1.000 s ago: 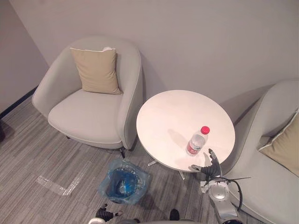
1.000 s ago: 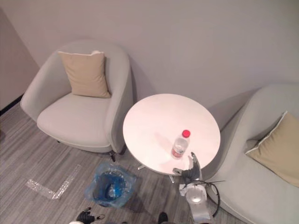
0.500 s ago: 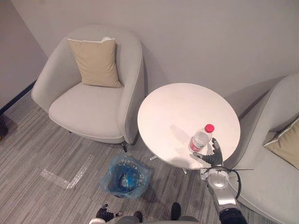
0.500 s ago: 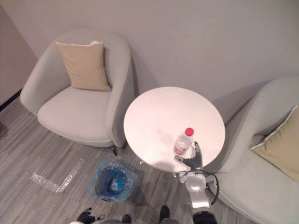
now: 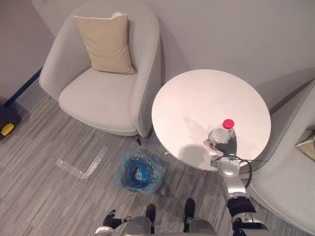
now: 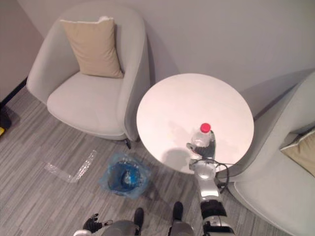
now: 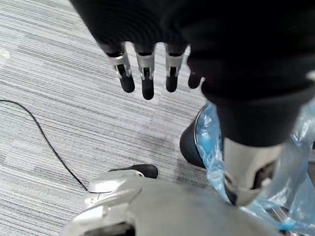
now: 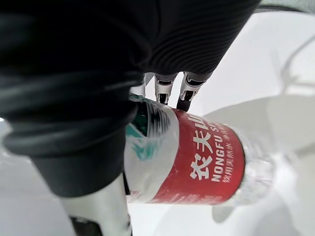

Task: Gather rubbish on tea table into small bin, then transfer packed bag to large trash can.

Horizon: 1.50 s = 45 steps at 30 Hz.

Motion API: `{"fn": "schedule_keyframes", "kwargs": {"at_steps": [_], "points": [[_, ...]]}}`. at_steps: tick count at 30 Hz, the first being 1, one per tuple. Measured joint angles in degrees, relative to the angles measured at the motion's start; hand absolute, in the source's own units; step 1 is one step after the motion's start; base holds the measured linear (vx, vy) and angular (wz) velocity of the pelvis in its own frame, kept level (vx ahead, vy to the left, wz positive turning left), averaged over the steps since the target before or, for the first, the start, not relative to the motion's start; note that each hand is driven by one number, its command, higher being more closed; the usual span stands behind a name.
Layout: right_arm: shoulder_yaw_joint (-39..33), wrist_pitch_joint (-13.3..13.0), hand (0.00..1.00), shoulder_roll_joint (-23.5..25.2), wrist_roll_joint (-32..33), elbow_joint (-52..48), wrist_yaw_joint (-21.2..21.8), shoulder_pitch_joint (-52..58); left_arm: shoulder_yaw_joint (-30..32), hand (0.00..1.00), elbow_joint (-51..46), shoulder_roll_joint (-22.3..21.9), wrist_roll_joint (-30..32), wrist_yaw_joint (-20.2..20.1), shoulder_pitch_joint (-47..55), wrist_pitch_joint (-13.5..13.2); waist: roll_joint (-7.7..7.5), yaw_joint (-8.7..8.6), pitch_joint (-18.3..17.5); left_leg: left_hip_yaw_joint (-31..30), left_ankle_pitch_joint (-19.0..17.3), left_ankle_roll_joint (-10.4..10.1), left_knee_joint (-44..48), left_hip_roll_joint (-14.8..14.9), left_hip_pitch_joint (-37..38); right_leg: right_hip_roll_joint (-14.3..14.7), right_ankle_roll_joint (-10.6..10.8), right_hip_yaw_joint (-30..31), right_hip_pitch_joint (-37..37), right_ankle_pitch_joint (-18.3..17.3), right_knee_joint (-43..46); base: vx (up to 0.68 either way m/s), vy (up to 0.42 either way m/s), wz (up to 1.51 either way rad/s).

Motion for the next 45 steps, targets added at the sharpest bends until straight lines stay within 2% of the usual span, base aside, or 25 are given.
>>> {"fn": "schedule_keyframes", "kwargs": {"at_steps": [5, 12, 15, 20, 27, 31, 32, 37, 39, 41, 42, 43, 44, 45], "points": [[-2.08, -0.03, 1.0, -0.11, 0.64, 1.82, -1.8, -3.35, -0.17, 0.0, -0.12, -0.07, -1.02, 0.03, 0.0, -0.12, 0.35, 0.03, 0.53, -0.01, 0.02, 0.02, 0.04, -0.07, -0.73, -0.13, -0.01, 0.05, -0.86, 0.01, 0.45, 0.0, 0.0, 0.0], [-1.79, 0.25, 1.0, -0.52, 2.41, 1.8, -0.85, -4.15, -0.43, 0.0, -1.13, 0.0, -1.21, 0.04, 0.0, -0.11, 0.51, 0.06, 1.78, 0.07, 0.01, 0.02, 0.02, -0.09, -0.63, -0.2, -0.02, 0.17, -0.84, 0.02, 0.48, 0.0, 0.0, 0.0], [-0.6, 0.28, 1.0, -0.54, 2.3, -0.88, 0.77, -1.93, -0.43, 0.0, -1.19, -0.01, -1.16, 0.04, -0.01, -0.04, 0.5, 0.06, 1.78, 0.22, 0.01, 0.02, 0.0, -0.04, -0.37, -0.2, -0.02, 0.4, -0.66, 0.02, 0.48, 0.0, 0.0, 0.0], [2.42, 0.17, 1.0, -0.08, 1.38, -12.51, 4.31, 8.24, -0.42, 0.0, -1.15, -0.04, -0.7, -0.05, 0.01, 0.16, 0.41, -0.13, 1.73, 1.3, -0.17, 0.18, -0.45, 0.39, 2.47, -0.1, 0.0, 1.78, 1.63, 0.03, 0.47, -0.01, 0.01, -0.07], [6.32, -0.27, 1.0, -0.01, -2.43, -22.26, 10.94, 19.5, -0.41, 0.0, -1.0, 0.65, 1.53, -0.79, 0.25, 0.46, -0.89, -0.79, 0.69, 3.78, -0.33, 0.17, -0.65, 0.53, 4.4, 0.18, 0.22, 4.76, 2.3, 0.17, 0.25, -0.07, 0.0, -0.21], [6.37, -0.44, 1.0, 0.01, -3.56, -24.47, 13.58, 23.94, -0.4, 0.0, -0.9, 1.29, 1.86, -1.41, 1.47, 0.5, -2.19, -1.16, -2.01, 4.96, -0.4, 0.06, -1.05, 0.88, 4.64, 0.63, 0.46, 6.12, 2.32, 0.42, -0.19, -0.06, -0.008, -0.22], [6.55, -1.07, 1.0, 0.8, -4.57, -26.54, 14.9, 28.0, -0.4, 0.0, 0.03, 1.5, 2.07, -1.42, 1.84, 0.49, -2.78, -1.61, -3.34, 6.47, -0.74, 0.09, -1.13, 0.96, 6.47, 0.79, 0.63, 7.43, 3.61, 0.85, -0.75, -0.06, 0.02, -0.38], [7.33, -1.14, 1.0, 1.3, -4.57, -26.45, 15.26, 29.26, -0.38, 0.0, -0.03, 1.63, 1.95, -1.54, 2.1, 0.45, -3.01, -1.6, -3.65, 8.13, -1.52, 0.3, 0.41, 0.94, 5.62, 0.85, 0.9, 9.05, 1.79, 0.81, 1.33, -0.07, 0.018, -0.22], [7.21, -1.15, 1.0, 2.76, -4.56, -26.39, 14.97, 28.86, 0.37, 0.0, -0.14, 1.83, 1.83, -1.62, 1.63, 0.49, -3.1, -1.95, -3.53, 7.93, -2.01, 0.73, 6.06, 1.25, -0.04, 0.66, 2.1, 9.61, -4.75, -0.44, 9.53, -0.12, 0.009, 0.11], [7.31, -1.1, 1.0, 2.91, -4.57, -26.37, 14.72, 29.05, 0.84, 0.0, -0.01, 1.98, 1.56, -1.58, 1.6, 0.56, -3.39, -2.46, -3.25, 6.95, -1.97, 1.15, 5.89, 1.03, -0.17, -0.18, 1.71, 10.11, -6.67, -6.8, 18.43, -0.06, -0.023, 0.53], [7.77, -1.12, 1.0, 2.97, -4.57, -26.36, 14.74, 29.33, 0.84, 0.0, 0.02, 2.2, 1.35, -1.51, 1.68, 0.65, -3.89, -2.66, -3.32, 5.72, -1.79, 1.21, 6.18, 0.72, -0.14, -0.57, 1.74, 10.24, -6.95, -11.47, 26.28, -0.04, -0.06, 0.68], [8.68, -1.3, 1.0, 3.05, -4.57, -26.36, 14.74, 29.17, 1.26, 0.0, -0.21, 2.2, 1.3, -1.3, 2.04, 0.66, -4.08, -1.95, -3.64, 4.71, -1.69, 1.05, 7.07, 0.74, -0.86, -0.72, 2.44, 10.26, -5.85, -14.33, 30.2, -0.06, -0.092, 0.57], [9.0, -1.42, 1.0, 3.08, -4.56, -26.37, 14.74, 29.08, 1.47, 0.0, -0.39, 2.2, 1.3, -1.3, 2.12, 0.67, -4.29, -1.62, -3.77, 4.63, -1.6, 0.9, 7.19, 0.69, -1.19, -0.87, 2.42, 10.25, -5.4, -15.03, 30.3, -0.05, -0.096, 0.27], [9.81, -1.51, 1.0, 3.1, -4.56, -26.36, 14.77, 28.48, 2.13, 0.0, -0.92, 2.28, 1.3, -1.3, 2.23, 0.71, -5.51, -0.89, -4.58, 4.26, -1.36, 0.52, 7.62, 0.38, -2.0, -1.27, 2.3, 10.3, -4.47, -16.32, 28.06, -0.03, -0.13, 0.17]]}}
